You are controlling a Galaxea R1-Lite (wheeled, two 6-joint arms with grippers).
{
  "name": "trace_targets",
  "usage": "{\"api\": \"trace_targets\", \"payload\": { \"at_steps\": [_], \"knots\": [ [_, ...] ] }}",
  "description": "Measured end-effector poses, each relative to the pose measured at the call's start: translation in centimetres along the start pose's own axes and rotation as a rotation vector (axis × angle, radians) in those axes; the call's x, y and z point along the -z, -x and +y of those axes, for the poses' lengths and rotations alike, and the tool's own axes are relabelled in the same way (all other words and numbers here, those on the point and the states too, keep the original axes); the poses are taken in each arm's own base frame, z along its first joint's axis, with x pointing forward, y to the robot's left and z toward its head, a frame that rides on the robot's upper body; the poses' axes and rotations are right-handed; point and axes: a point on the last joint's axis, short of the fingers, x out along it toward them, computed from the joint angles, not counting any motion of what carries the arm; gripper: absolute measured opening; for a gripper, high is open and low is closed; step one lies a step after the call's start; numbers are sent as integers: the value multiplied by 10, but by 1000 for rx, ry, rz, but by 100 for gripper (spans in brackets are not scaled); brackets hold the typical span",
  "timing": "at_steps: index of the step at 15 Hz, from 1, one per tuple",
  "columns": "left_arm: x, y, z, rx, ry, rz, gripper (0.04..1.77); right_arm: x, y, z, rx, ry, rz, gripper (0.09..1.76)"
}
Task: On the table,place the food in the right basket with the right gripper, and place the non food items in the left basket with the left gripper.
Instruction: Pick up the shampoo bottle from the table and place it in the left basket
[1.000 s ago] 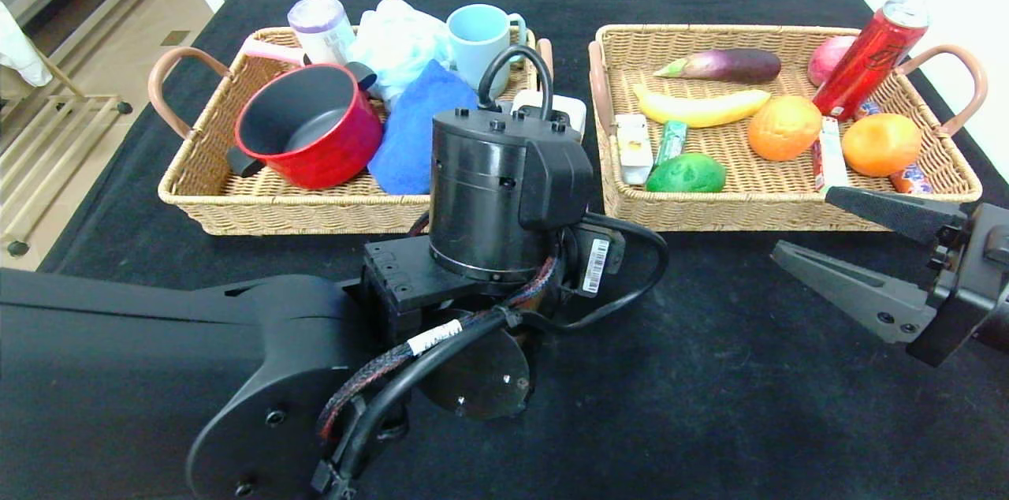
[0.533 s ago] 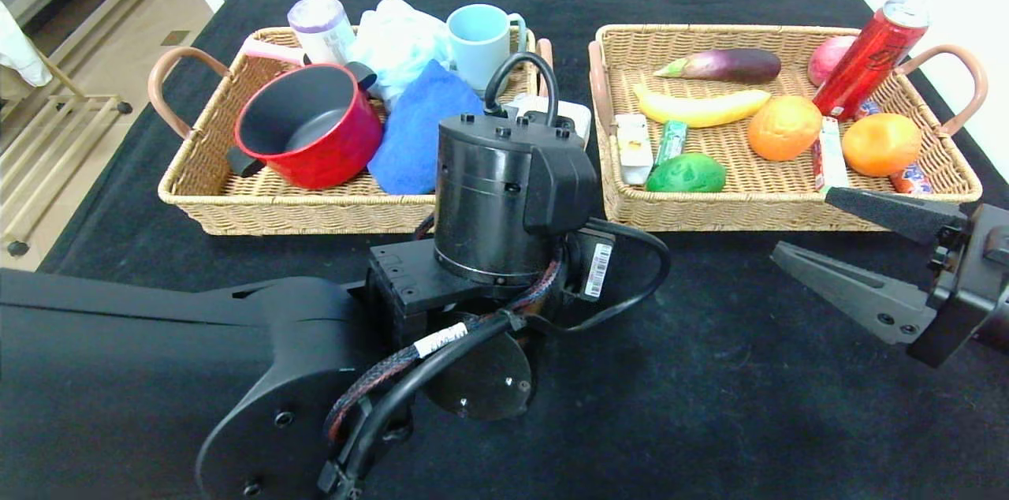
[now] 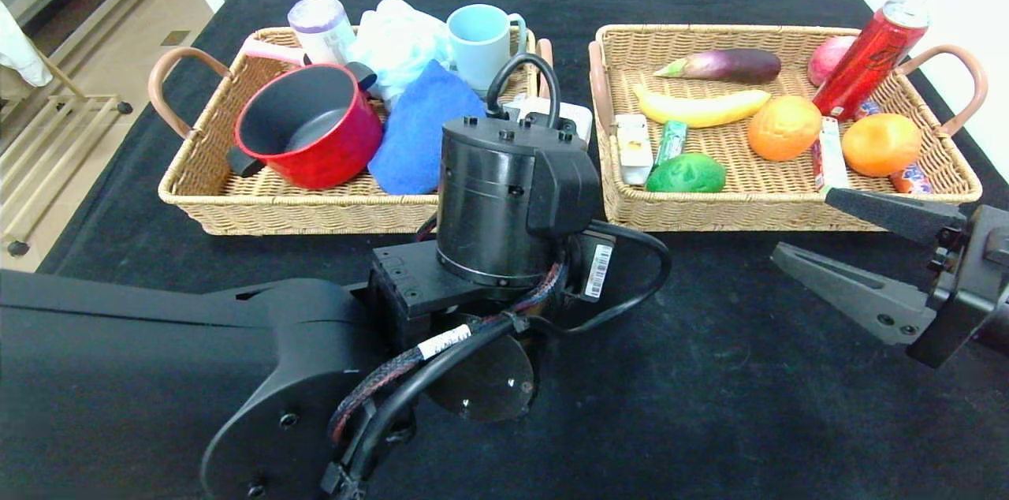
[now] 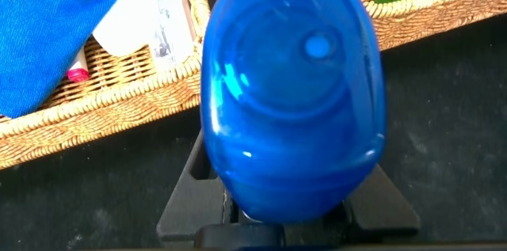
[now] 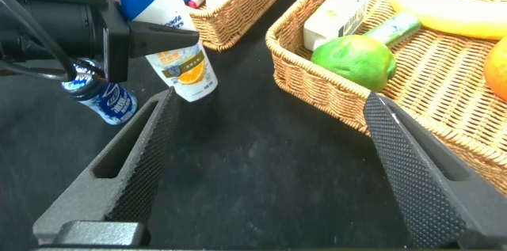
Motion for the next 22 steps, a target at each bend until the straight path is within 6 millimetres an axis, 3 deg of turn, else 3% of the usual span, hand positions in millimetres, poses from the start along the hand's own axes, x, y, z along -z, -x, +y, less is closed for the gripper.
{"api": "trace_targets", "payload": {
  "at_steps": [7, 12, 17, 22],
  "knots": [
    [1, 2, -1, 16, -11, 3, 61, 0, 0, 0, -1, 0, 2, 171],
    [-3, 19, -6, 107, -59, -33, 61, 0, 0, 0, -1, -1, 1, 171],
    [-21, 30, -2, 130, -25, -85, 61, 1, 0, 0, 0, -2, 3, 171],
    [-57, 33, 22, 80, 37, -174, 61, 1, -1, 0, 0, -2, 4, 171]
  ]
}}
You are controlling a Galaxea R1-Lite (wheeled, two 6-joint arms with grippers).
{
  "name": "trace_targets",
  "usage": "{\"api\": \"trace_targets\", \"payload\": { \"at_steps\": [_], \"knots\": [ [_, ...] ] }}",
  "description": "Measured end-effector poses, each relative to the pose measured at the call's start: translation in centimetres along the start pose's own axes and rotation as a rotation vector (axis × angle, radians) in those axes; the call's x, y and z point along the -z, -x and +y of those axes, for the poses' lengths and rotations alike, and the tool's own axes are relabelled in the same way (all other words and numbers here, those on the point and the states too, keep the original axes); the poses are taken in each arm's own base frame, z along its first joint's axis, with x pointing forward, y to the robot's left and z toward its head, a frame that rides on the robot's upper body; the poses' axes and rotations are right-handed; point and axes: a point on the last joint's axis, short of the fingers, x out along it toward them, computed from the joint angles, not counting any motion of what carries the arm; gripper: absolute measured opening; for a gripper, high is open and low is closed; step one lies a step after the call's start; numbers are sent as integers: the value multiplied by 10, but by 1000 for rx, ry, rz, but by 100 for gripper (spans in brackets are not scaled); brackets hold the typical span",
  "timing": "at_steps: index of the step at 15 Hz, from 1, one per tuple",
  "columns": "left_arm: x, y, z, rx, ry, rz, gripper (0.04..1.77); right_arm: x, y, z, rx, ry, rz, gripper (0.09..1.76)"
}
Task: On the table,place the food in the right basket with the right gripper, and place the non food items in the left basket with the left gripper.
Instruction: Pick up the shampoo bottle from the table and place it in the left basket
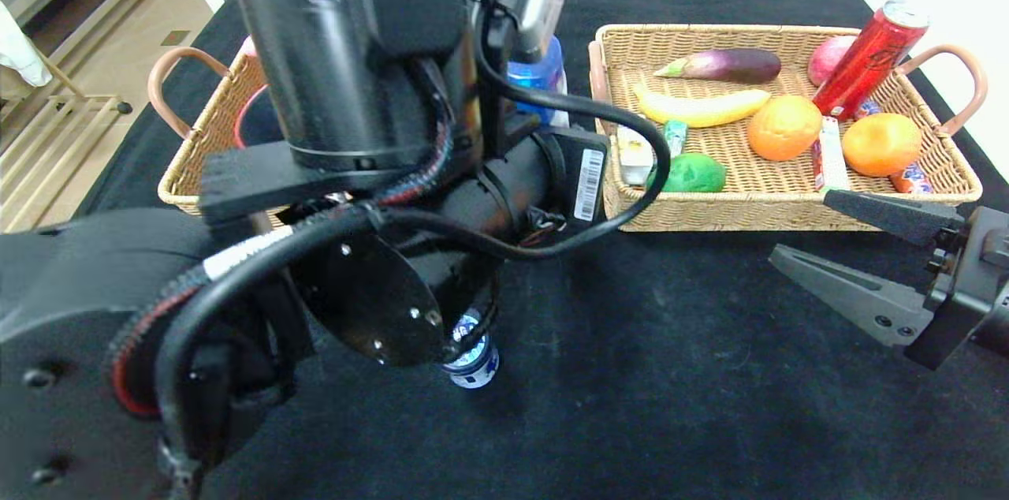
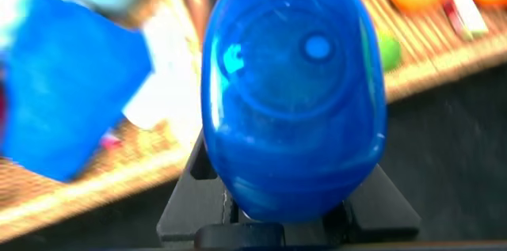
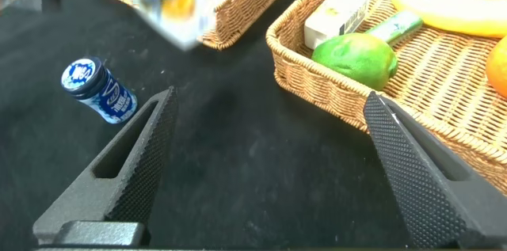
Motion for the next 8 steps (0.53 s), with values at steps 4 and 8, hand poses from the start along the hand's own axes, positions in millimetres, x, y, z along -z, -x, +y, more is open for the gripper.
{"api": "trace_targets", "payload": {
  "at_steps": [4, 8],
  "knots": [
    [-26, 5, 28, -40, 39, -71, 61, 1, 0, 0, -1, -1, 3, 171],
    [-39, 9, 51, -95, 23, -64, 61, 1, -1, 0, -3, -3, 6, 171]
  ]
}}
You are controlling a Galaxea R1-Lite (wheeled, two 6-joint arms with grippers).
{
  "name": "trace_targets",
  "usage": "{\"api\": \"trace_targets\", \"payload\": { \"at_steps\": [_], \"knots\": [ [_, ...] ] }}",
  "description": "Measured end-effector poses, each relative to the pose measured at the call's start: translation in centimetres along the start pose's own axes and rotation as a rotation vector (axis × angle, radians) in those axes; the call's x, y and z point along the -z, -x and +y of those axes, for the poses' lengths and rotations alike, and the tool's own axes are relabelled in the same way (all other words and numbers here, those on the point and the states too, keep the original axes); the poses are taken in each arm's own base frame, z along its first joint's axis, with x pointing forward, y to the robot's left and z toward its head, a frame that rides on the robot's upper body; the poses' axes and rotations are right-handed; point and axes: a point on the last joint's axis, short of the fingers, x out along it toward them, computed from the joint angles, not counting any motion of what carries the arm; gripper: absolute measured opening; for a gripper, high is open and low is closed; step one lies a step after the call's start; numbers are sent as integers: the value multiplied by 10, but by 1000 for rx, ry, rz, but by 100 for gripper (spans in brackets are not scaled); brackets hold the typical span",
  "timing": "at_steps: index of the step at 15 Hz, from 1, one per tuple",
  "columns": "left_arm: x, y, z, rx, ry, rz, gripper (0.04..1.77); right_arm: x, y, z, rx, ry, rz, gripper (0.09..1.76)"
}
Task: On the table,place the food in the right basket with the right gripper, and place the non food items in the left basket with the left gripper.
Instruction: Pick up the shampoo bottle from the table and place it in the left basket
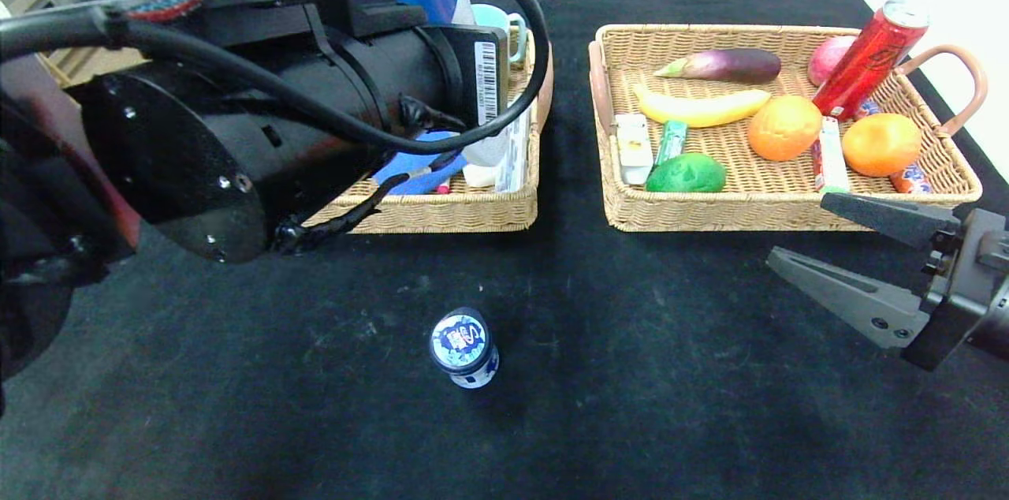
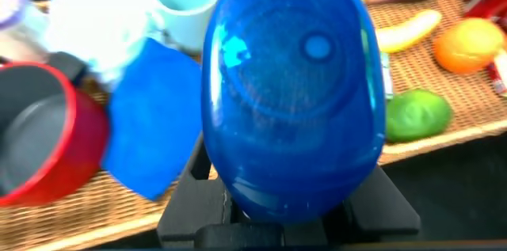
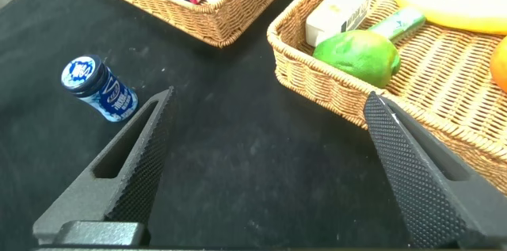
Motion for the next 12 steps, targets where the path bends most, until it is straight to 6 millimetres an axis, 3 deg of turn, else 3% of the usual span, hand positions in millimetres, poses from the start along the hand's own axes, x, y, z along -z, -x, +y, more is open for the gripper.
{"api": "trace_targets", "payload": {
  "at_steps": [6, 12],
  "knots": [
    [-4, -13, 34, -126, -56, 75, 61, 0, 0, 0, 1, 0, 0, 171],
    [5, -34, 46, -256, -118, 171, 61, -1, 0, -1, 2, 1, -2, 171]
  ]
}}
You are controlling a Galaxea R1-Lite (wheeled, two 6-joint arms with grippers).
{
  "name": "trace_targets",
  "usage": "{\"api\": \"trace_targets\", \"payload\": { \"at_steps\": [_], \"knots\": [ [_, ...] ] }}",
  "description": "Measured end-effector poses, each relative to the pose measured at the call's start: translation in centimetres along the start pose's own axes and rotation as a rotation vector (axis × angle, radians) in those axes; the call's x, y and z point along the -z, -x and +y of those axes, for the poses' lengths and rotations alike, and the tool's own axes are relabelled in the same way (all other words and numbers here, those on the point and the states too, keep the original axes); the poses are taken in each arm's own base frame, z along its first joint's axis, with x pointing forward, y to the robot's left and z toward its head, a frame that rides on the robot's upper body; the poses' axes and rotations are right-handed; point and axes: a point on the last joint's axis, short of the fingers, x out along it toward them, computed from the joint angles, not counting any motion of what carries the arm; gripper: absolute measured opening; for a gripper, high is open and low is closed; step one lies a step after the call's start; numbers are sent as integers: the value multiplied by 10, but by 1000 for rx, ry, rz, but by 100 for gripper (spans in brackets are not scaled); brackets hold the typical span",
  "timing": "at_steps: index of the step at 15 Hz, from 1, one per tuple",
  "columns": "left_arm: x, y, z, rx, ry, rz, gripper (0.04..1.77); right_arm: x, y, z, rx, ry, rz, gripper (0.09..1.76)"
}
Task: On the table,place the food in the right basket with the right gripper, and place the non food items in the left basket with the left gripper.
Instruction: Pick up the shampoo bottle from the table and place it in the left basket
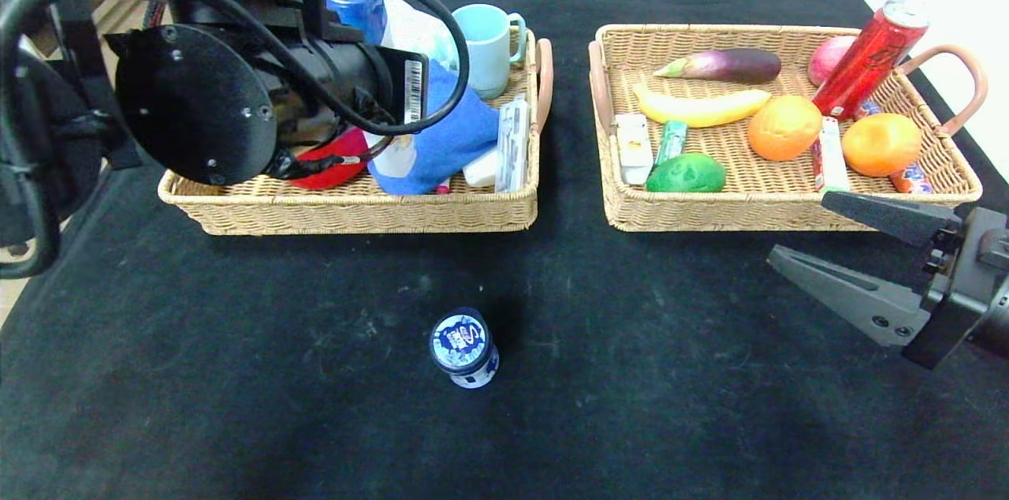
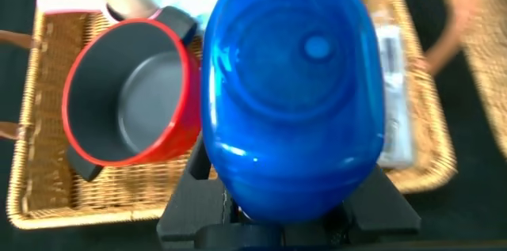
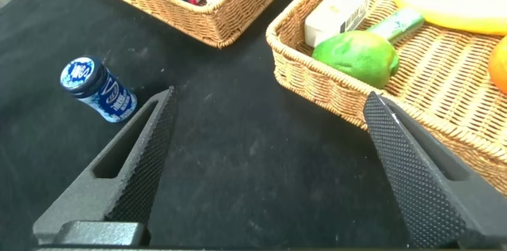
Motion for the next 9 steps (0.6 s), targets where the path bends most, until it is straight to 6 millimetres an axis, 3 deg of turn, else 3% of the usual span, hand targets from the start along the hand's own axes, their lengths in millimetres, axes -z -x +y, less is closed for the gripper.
{"api": "trace_targets", "payload": {
  "at_steps": [9],
  "knots": [
    [6, -46, -10, -114, -56, 68, 61, -1, 0, -1, 5, 0, -3, 171]
  ]
}}
